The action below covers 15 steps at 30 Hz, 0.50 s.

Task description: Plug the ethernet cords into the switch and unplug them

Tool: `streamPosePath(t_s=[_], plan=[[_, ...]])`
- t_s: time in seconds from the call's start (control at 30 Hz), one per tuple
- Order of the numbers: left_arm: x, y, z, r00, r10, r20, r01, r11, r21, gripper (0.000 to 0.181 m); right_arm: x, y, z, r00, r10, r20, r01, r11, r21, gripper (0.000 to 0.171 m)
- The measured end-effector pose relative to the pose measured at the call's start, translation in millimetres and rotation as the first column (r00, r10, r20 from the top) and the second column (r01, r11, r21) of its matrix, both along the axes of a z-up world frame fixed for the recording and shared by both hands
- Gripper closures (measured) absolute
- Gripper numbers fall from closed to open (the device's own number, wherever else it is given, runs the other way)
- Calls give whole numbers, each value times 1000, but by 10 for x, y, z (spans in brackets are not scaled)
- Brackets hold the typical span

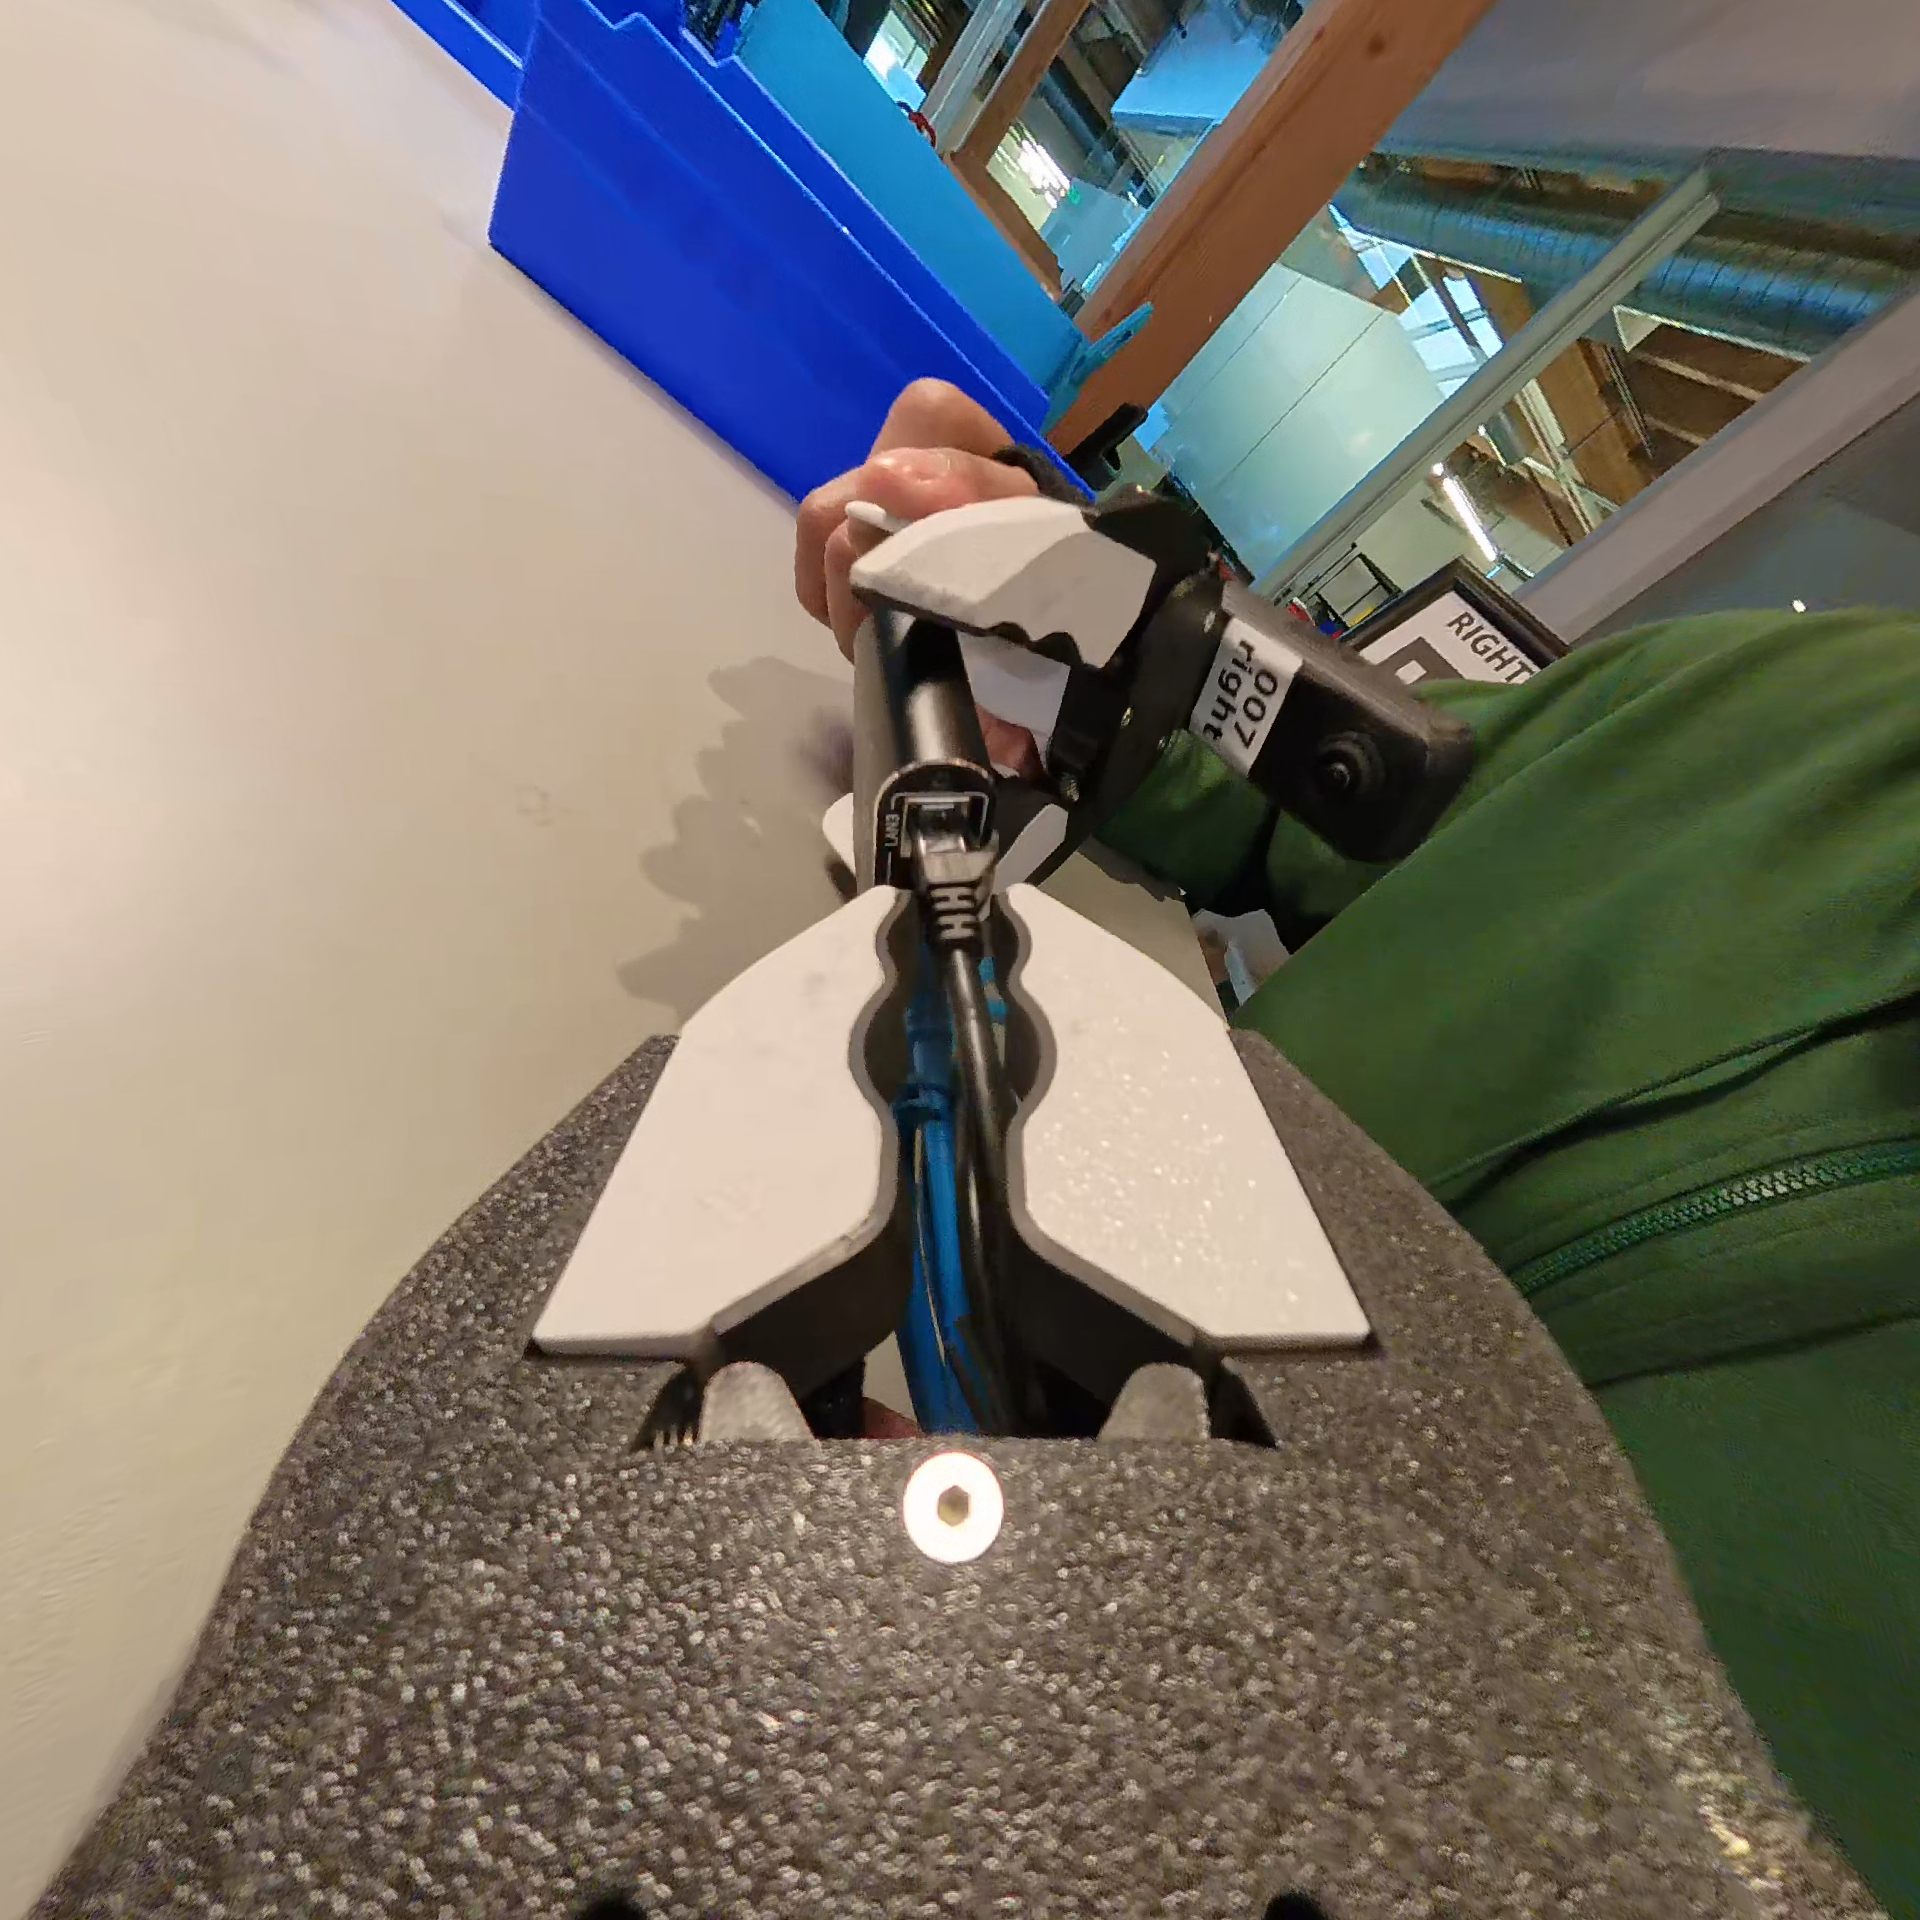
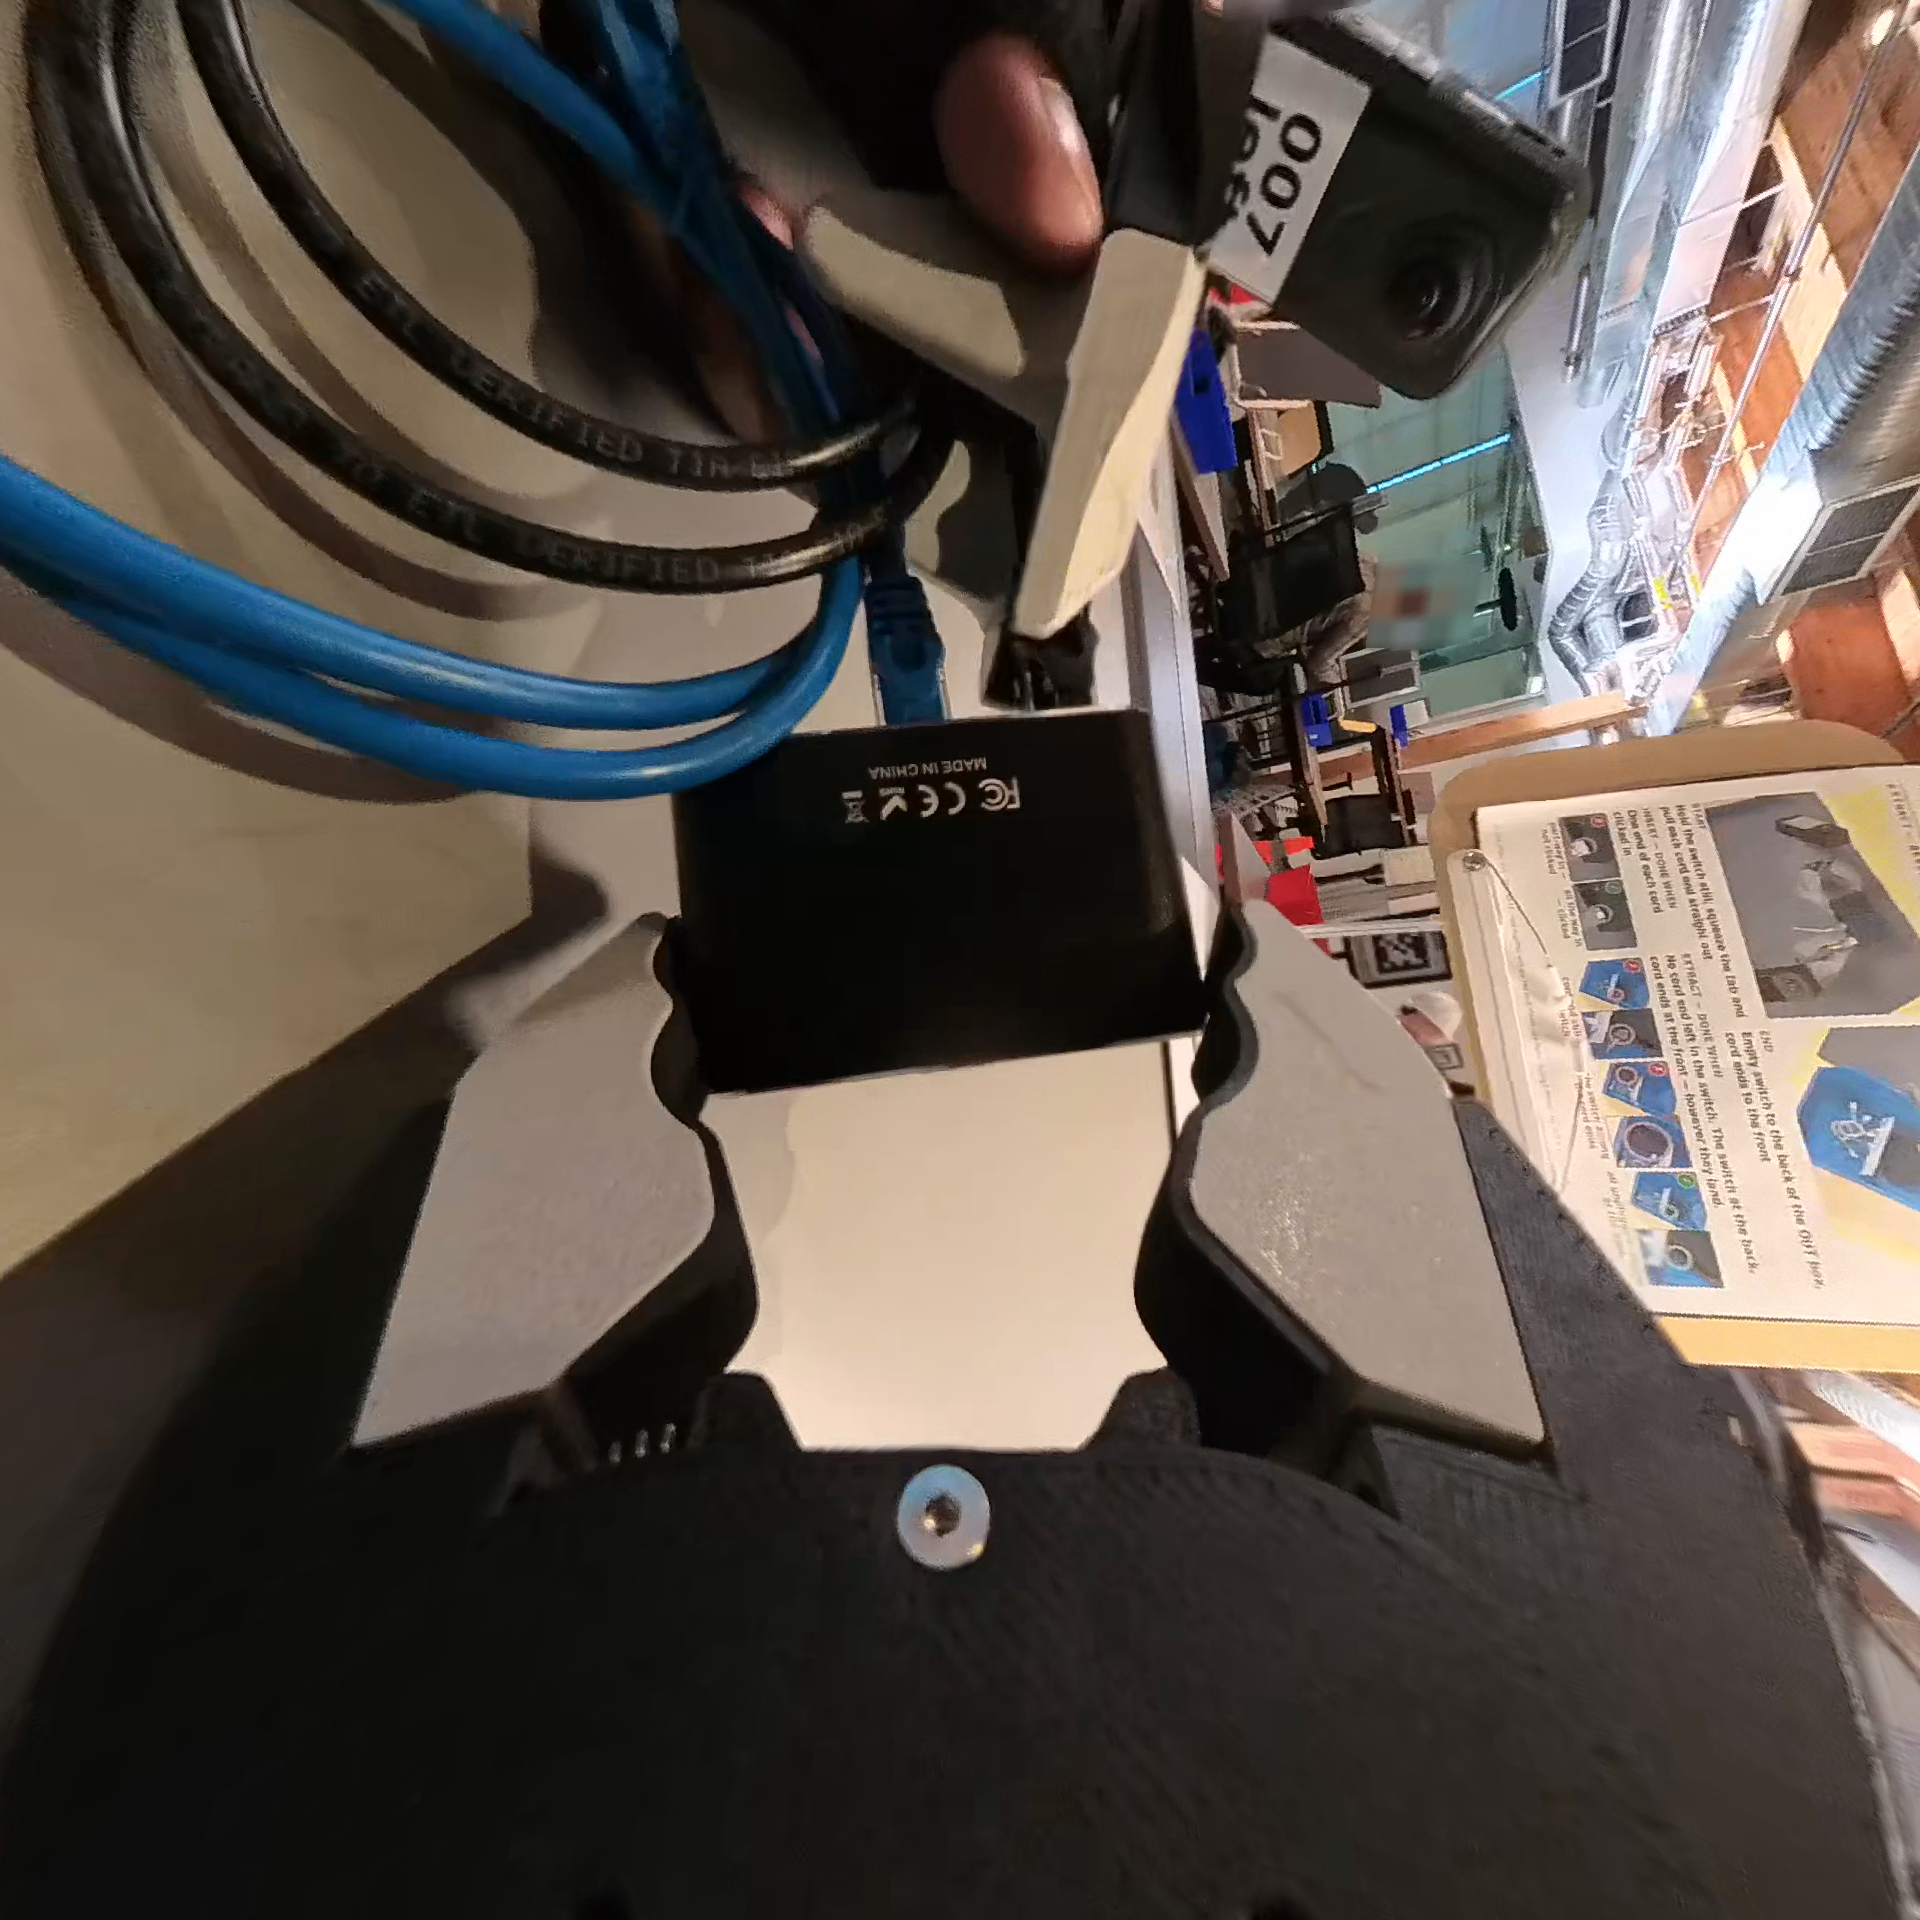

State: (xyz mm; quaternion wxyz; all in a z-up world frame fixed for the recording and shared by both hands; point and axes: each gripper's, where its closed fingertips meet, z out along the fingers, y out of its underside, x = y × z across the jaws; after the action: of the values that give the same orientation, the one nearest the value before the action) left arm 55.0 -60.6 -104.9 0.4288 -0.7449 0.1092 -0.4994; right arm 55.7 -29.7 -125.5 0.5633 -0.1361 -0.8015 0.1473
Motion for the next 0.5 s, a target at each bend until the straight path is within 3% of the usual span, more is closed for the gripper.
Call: streamPosePath(t_s=[0.3, 0.5], plan=[[88, -128, -101, 988, -66, -139, 68, 998, 5, 137, 115, 18, -16, 988, 57, 147, -12, 957, -289, 77], [175, -214, -441, 884, -141, -445, 127, 990, -60, 158, 249, -44, -120, 935, 145, 323, 18, 891, -453, 77]])
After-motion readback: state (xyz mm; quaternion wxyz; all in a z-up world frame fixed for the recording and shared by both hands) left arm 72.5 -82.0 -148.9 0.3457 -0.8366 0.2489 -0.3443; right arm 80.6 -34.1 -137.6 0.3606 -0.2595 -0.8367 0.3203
